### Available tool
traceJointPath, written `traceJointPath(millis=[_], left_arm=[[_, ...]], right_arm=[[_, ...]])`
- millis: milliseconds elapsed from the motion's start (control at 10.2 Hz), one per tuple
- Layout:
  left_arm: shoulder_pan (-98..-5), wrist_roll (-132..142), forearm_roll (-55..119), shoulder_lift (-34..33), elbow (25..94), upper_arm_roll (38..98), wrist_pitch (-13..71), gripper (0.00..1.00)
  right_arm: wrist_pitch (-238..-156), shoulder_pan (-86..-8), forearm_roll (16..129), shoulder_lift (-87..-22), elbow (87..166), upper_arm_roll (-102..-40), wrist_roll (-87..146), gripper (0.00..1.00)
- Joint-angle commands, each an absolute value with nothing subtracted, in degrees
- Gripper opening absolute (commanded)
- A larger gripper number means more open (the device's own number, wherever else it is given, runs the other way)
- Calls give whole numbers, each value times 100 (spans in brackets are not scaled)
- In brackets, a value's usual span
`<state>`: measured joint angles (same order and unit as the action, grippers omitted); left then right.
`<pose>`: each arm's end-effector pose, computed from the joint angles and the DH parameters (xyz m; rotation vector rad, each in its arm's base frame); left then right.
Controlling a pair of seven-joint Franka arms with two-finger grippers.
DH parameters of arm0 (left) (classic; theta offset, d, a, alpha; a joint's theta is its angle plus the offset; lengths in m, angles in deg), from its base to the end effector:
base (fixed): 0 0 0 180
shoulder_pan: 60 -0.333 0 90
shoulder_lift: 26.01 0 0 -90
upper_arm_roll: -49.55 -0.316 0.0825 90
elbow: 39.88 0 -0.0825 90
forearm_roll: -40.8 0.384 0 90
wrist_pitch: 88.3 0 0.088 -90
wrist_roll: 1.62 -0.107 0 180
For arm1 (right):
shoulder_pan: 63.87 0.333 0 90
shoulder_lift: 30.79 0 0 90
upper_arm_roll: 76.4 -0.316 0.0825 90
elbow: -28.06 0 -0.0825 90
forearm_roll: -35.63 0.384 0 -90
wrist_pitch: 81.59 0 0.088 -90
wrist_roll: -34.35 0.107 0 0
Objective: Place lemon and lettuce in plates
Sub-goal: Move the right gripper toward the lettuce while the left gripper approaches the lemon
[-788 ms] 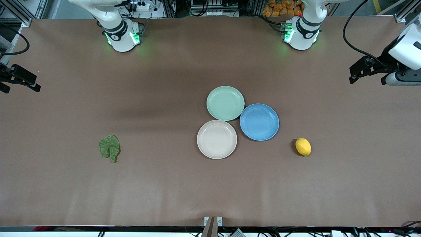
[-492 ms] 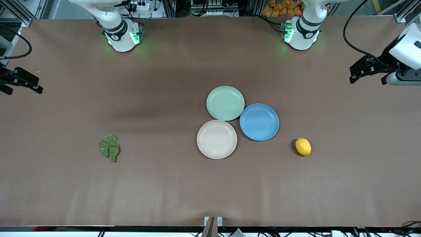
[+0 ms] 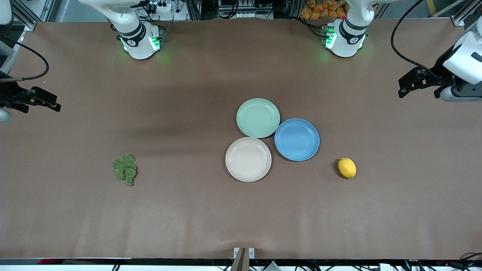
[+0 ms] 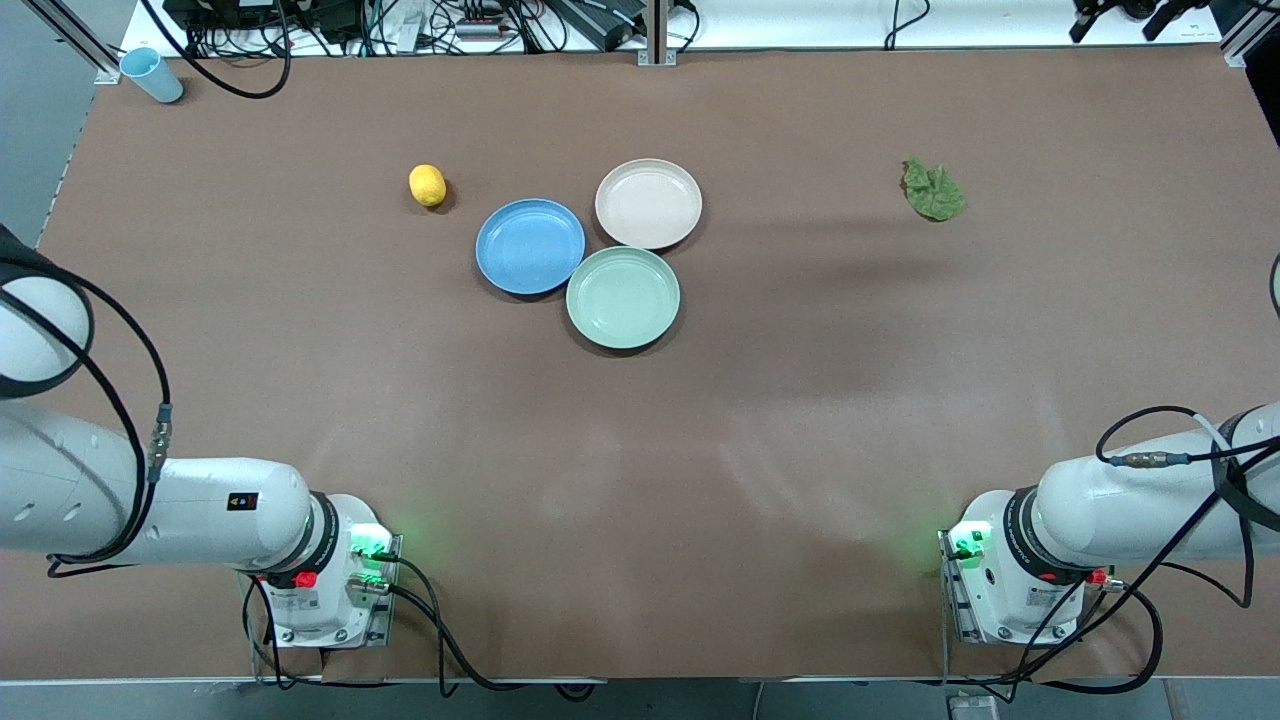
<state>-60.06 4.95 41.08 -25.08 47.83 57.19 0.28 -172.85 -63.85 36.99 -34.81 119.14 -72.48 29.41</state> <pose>0.5527 -0.0723 0.6322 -3.1387 0.0275 0.0009 0.5738 -0.0353 0.5779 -3.1158 -0.0262 0.1016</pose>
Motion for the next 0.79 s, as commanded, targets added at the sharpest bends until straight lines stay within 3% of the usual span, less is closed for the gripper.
traceJointPath(millis=[0, 394, 689], left_arm=[[-6061, 594, 3940, -2101, 4747, 5738, 353, 100], [-5904, 620, 3966, -1248, 4923, 5764, 968, 100], [-5868, 768, 4001, -1037, 5607, 5764, 2082, 100]], right_arm=[[-17676, -6361, 3694, -3615, 12235, -7279, 2872, 100], [-18949, -6291, 3712, -3755, 13254, -7279, 2881, 100], [-19844, -6220, 3712, -4344, 13658, -7288, 2916, 100]])
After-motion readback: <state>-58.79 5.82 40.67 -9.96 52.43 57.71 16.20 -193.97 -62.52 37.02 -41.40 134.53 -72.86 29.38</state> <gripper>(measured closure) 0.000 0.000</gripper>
